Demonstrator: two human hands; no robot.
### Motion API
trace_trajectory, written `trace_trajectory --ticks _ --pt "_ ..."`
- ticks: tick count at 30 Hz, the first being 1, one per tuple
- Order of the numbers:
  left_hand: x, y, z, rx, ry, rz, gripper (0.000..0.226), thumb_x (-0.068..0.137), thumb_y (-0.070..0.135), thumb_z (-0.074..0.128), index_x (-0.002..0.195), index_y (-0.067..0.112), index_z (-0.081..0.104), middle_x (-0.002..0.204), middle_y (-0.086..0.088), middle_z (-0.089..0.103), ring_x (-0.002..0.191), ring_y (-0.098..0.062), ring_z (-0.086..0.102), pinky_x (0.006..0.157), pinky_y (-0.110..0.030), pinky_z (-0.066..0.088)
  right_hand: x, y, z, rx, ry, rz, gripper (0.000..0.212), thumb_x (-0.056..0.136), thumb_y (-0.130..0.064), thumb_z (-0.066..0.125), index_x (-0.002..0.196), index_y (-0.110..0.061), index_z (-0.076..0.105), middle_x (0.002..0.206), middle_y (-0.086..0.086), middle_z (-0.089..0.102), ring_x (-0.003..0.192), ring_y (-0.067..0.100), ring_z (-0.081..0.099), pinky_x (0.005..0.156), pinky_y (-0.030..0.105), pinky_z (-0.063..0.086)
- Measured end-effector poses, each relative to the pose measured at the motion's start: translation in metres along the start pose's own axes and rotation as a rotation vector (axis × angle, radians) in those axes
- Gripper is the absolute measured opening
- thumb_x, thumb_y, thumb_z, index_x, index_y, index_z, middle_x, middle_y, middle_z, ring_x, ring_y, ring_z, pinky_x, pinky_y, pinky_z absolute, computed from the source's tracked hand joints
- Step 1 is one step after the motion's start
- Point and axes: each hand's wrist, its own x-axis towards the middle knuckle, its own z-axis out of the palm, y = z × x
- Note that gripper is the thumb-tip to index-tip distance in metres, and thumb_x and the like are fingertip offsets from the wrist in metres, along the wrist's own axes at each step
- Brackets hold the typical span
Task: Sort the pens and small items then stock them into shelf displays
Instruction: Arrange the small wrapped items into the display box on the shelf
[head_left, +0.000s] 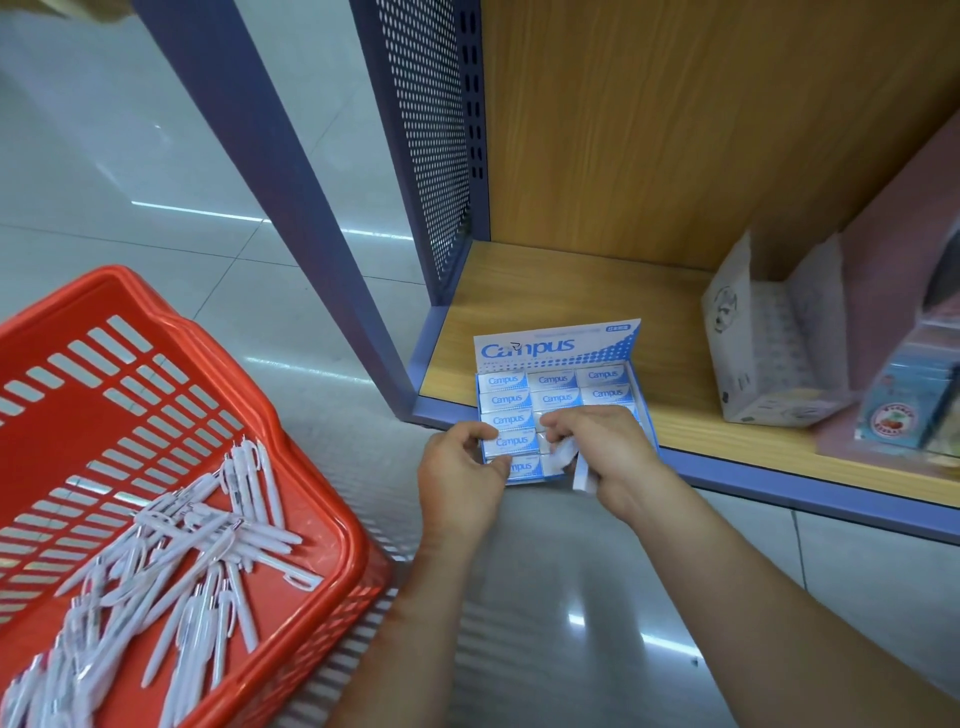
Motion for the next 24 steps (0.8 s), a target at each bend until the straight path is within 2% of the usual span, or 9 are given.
trace_trajectory --ticks 2,4,6,8,12,16,18,21,24 --pt "-0.003 0.007 -0.003 -0.035 0.081 0.052 0.027 0.07 0.015 0.077 0.086 0.033 0.064 0.093 0.004 0.063 0.073 0.002 0.055 0.072 -0.013 0.041 -0.004 -0.004 -0.004 0.168 -0.053 0.066 0.017 0.086 0.001 0.055 0.08 -0.004 0.071 0.074 0.009 0.06 0.064 0.02 0.052 0.058 0.028 0.041" --pt "-0.011 0.02 -0.007 -0.214 0.068 0.076 0.018 0.074 0.02 0.077 0.083 0.031 0.066 0.085 0.004 0.063 0.065 -0.001 0.053 0.071 -0.017 0.045 -0.006 -0.005 -0.005 0.203 -0.072 0.07 0.015 0.087 -0.003 0.057 0.082 -0.005 0.071 0.073 0.007 0.059 0.06 0.018 0.052 0.053 0.026 0.042" --pt "-0.018 0.036 -0.008 -0.372 -0.137 0.046 0.014 0.072 0.036 0.077 0.081 0.028 0.069 0.074 0.004 0.066 0.064 -0.007 0.057 0.066 -0.024 0.049 -0.007 -0.008 -0.003 0.202 -0.084 0.03 0.012 0.087 -0.004 0.059 0.082 -0.006 0.071 0.073 0.007 0.061 0.059 0.019 0.054 0.056 0.029 0.046" --pt "-0.023 0.043 -0.007 -0.392 -0.305 0.035 0.028 0.064 0.047 0.077 0.084 0.028 0.071 0.071 0.002 0.066 0.063 -0.009 0.058 0.065 -0.027 0.05 -0.009 -0.011 0.0 0.24 -0.103 0.006 0.011 0.087 -0.005 0.06 0.084 -0.005 0.07 0.078 0.012 0.064 0.068 0.027 0.061 0.066 0.037 0.053" --pt "-0.027 0.045 -0.007 -0.503 -0.303 -0.015 0.022 0.07 0.016 0.083 0.087 0.022 0.073 0.066 0.008 0.066 0.062 -0.007 0.06 0.065 -0.023 0.049 -0.013 -0.015 0.001 0.173 -0.145 -0.021 0.021 0.095 -0.019 0.054 0.088 -0.006 0.069 0.08 0.014 0.07 0.067 0.026 0.065 0.061 0.031 0.05" --pt "-0.028 0.04 -0.013 -0.569 -0.252 -0.033 0.03 0.076 -0.006 0.072 0.091 0.019 0.071 0.065 0.01 0.068 0.066 -0.006 0.063 0.068 -0.019 0.052 -0.014 -0.02 -0.014 -0.145 -0.191 -0.082 0.033 0.097 -0.04 0.05 0.084 -0.018 0.072 0.071 -0.005 0.069 0.062 0.01 0.055 0.055 0.026 0.035" --pt "-0.028 0.039 -0.016 -0.613 -0.232 -0.041 0.035 0.076 -0.012 0.069 0.092 0.018 0.07 0.074 0.007 0.073 0.072 -0.009 0.067 0.073 -0.022 0.055 -0.015 -0.022 -0.021 -0.181 -0.264 -0.081 0.024 0.094 -0.036 0.056 0.088 -0.02 0.073 0.07 -0.009 0.066 0.057 0.007 0.051 0.048 0.022 0.032" --pt "-0.029 0.04 -0.019 -0.653 -0.218 -0.035 0.037 0.075 -0.017 0.066 0.094 0.016 0.069 0.075 0.008 0.074 0.072 -0.005 0.068 0.066 -0.016 0.052 -0.015 -0.021 -0.026 -0.163 -0.316 -0.106 0.01 0.091 -0.023 0.064 0.096 -0.019 0.072 0.073 -0.007 0.065 0.055 0.006 0.051 0.04 0.016 0.03" --pt "-0.029 0.039 -0.02 -0.658 -0.206 -0.03 0.036 0.074 -0.013 0.07 0.095 0.016 0.07 0.08 0.006 0.073 0.075 -0.007 0.068 0.066 -0.015 0.051 -0.014 -0.017 -0.029 -0.11 -0.302 -0.113 0.006 0.087 -0.021 0.07 0.092 -0.02 0.07 0.076 -0.001 0.065 0.054 0.007 0.051 0.039 0.016 0.03"
